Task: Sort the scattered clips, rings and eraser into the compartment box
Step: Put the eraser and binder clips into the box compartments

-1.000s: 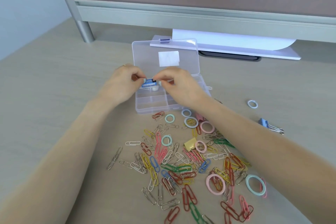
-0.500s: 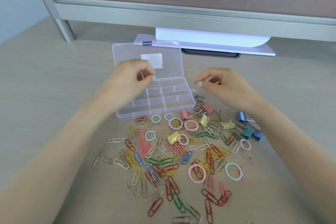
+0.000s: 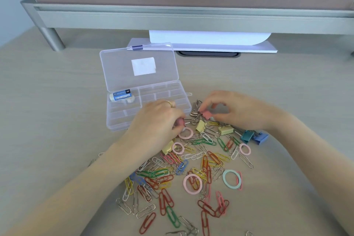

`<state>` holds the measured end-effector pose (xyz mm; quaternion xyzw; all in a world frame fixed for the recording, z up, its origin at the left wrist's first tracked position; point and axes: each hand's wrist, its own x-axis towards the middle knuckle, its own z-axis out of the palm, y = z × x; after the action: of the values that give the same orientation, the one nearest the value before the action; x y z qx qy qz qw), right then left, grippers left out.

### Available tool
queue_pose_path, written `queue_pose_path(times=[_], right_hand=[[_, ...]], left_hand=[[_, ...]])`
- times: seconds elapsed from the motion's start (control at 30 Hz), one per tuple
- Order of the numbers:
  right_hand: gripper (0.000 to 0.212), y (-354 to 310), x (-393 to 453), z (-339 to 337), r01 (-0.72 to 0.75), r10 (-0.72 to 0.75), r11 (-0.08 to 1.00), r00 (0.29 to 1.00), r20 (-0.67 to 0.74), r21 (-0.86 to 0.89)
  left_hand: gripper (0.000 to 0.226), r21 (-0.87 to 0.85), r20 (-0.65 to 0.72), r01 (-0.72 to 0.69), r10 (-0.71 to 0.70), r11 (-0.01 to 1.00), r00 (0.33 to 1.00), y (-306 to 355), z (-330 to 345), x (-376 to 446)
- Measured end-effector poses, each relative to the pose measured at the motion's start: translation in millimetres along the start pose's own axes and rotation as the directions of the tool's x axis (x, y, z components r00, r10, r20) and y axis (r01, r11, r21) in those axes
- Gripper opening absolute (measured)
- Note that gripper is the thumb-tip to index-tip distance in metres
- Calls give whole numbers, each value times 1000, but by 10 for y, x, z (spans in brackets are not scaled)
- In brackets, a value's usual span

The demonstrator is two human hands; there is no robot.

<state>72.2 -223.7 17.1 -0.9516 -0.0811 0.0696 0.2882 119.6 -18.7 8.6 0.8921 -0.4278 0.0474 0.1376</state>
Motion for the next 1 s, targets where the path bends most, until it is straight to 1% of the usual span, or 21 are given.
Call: queue_pose_path(times=[0.13,0.23,0.33,0.47,0.53,0.6,0.7,0.77,0.83,0.87,1.0], right_hand=[[14,20,-8,-12,6,-6,1000,1000,0,5],[12,18,-31,-75,-12,11,998,1000,19,65],[6,-21,-69,-183,-22,21,993,1000,12,112],[8,-54,-73,-341,-25,22,985,1000,18,172],[8,-77,-18,-383,-19,26,971,999,-26,238],[8,-108,98,-388,5,33,957,992,-124,291],[5,-185,339,-332,44,19,971,965,-260,235],[5,-245,504,-266,53,2,984,950,-313,169],[6,-289,651,-182,49,-10,993,941,-339,107],[6,-307,710,-134,50,-20,995,941,-339,82],[10,-300,843,36,54,-65,997,951,-303,-47]], left_hand=[[8,-57,42,22,-20,998,999,6,-17,-14],[5,-87,53,35,-30,996,998,22,-41,-33],[4,-75,51,19,-15,997,999,29,-39,-45],[3,-106,80,23,-15,994,997,31,-62,-40],[1,-168,120,67,-47,984,992,4,-154,-21],[2,-260,118,154,-127,953,985,-77,-297,12],[2,-313,-25,235,-256,920,966,-298,-461,109],[3,-317,-95,300,-345,900,934,-463,-457,176],[6,-292,-133,345,-395,892,909,-595,-366,213],[7,-269,-146,345,-392,899,908,-649,-306,217],[10,-152,-170,287,-312,946,935,-747,-161,206]])
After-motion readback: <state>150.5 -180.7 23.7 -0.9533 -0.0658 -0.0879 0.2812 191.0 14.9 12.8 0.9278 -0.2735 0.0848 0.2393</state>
